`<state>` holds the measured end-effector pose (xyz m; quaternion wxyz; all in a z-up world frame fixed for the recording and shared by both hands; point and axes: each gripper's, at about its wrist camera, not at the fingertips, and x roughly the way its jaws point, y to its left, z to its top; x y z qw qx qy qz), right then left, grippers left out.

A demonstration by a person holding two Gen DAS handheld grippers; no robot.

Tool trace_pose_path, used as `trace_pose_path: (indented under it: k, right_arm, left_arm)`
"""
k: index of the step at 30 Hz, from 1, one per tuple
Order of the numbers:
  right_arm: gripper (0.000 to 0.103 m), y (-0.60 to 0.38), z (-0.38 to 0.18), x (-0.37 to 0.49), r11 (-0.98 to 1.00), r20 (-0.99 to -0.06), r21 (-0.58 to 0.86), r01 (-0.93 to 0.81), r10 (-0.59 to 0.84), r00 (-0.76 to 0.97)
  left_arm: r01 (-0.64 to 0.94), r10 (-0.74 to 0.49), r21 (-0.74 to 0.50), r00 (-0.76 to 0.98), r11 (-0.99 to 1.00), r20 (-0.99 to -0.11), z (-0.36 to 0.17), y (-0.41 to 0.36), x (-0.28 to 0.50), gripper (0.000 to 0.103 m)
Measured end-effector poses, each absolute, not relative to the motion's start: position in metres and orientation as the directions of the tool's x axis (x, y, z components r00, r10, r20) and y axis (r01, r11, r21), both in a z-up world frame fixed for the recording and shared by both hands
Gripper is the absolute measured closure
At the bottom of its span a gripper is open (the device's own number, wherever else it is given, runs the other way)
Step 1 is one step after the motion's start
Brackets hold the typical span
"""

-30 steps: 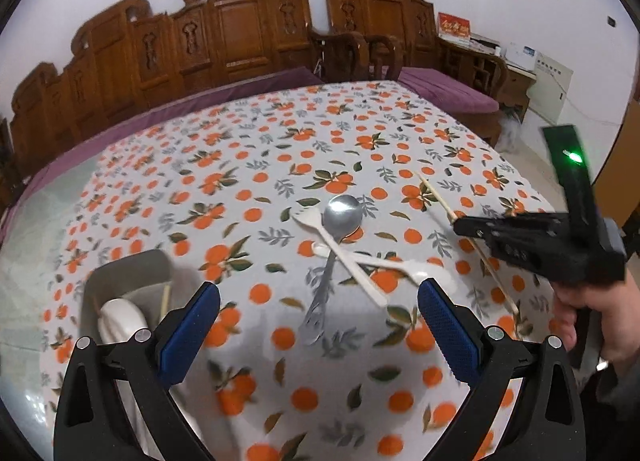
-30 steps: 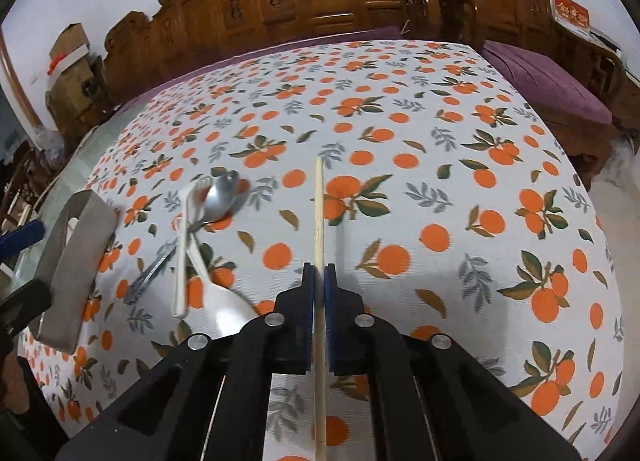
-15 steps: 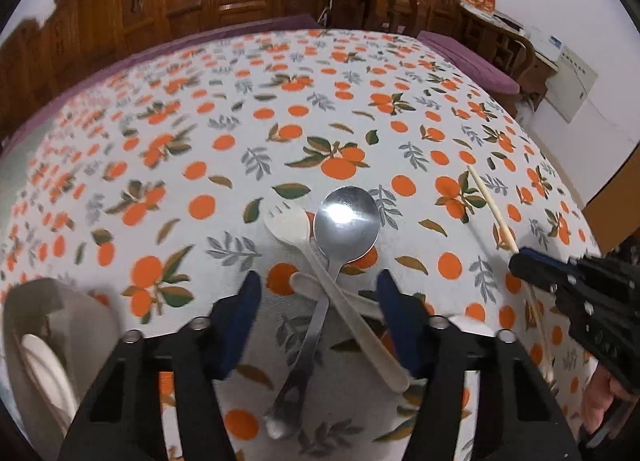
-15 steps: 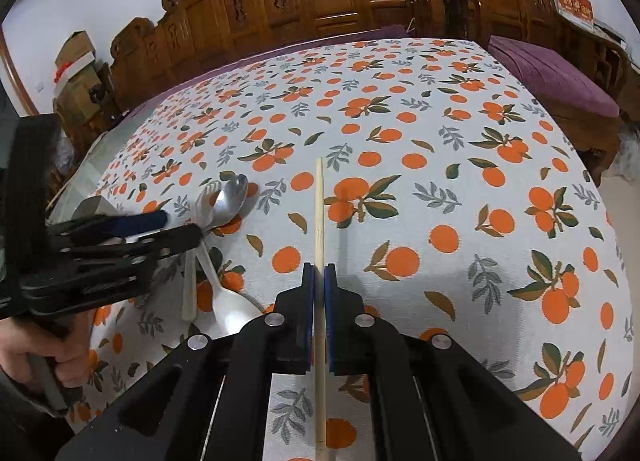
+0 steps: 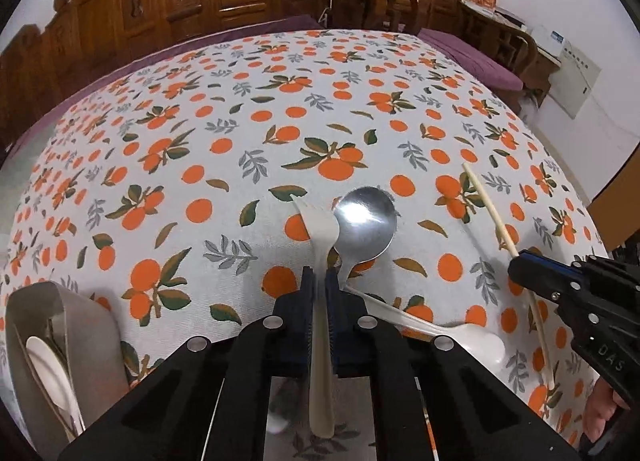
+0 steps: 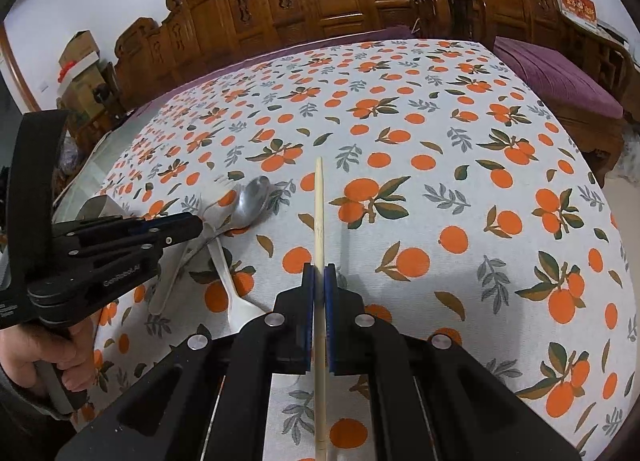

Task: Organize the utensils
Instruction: 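Grasp the white plastic fork with the left tool while the right tool holds the bamboo chopstick, then carry the white plastic fork into the tray and open the left tool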

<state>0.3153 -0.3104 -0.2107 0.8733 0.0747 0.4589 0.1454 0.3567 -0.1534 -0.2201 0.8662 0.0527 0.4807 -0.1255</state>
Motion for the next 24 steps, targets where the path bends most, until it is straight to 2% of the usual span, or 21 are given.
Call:
trace_pose_path:
  k: [14, 24]
  right_arm:
    - [0.097, -0.29, -0.21, 0.312, 0.946, -0.789, 0.236, -0.224, 0.321, 0.524]
    - [0.097, -0.272, -0.189, 0.291, 0.931, -0.749, 0.26, -0.256, 0.362, 0.555]
  left_arm:
    - [0.309, -0.197, -0.008, 0.586, 0.951, -0.786, -0.166, -0.141, 0.304, 0.098]
    - [0.298, -0.2, -0.004, 0.629, 0.954, -0.751, -0.13, -0.105, 0.257, 0.098]
